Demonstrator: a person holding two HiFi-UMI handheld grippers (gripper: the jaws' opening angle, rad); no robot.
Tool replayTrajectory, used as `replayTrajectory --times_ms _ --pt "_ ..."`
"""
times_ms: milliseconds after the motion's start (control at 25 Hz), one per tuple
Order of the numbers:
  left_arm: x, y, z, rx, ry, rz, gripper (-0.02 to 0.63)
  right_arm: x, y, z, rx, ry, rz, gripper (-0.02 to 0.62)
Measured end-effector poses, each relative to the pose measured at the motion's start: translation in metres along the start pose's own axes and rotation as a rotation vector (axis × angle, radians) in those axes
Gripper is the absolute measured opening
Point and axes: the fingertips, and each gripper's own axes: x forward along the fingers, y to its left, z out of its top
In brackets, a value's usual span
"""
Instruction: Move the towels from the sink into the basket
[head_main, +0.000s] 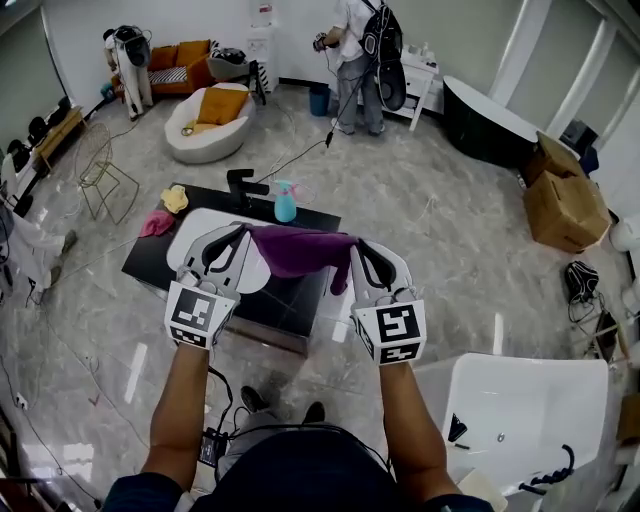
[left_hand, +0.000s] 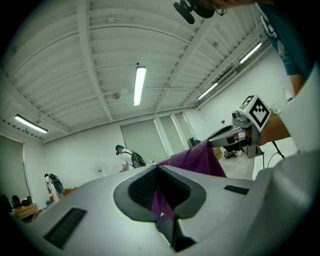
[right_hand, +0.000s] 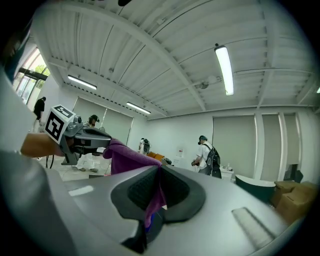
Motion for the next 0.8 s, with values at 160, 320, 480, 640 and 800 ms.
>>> replayTrajectory --times_ms 160,320,480,640,800 --pt "0.029 -0.038 0.008 0.009 -0.011 -0.072 0.014 -0.028 -0.035 -0.015 0.019 0.018 -0.068 0.023" --pt "0.056 -0.075 0.012 0.015 -0.027 -0.157 0.014 -0.06 -0.065 -0.032 0.029 0.043 -0.153 0.023" --pt "0.089 -0.117 0.02 0.007 -0.059 -0.255 0.014 -0.092 -0.099 -0.055 0.053 0.086 -0.252 0.023" --pt "0.119 -0.154 0.023 -0.001 -0.079 -0.356 0.014 -0.12 -0.127 -0.06 0.044 0.108 -0.349 0.023" --pt "0.138 -0.185 0.031 -0.011 -0.107 -0.454 0.014 -0.146 -0.146 -0.067 0.048 0.136 -0.447 0.023"
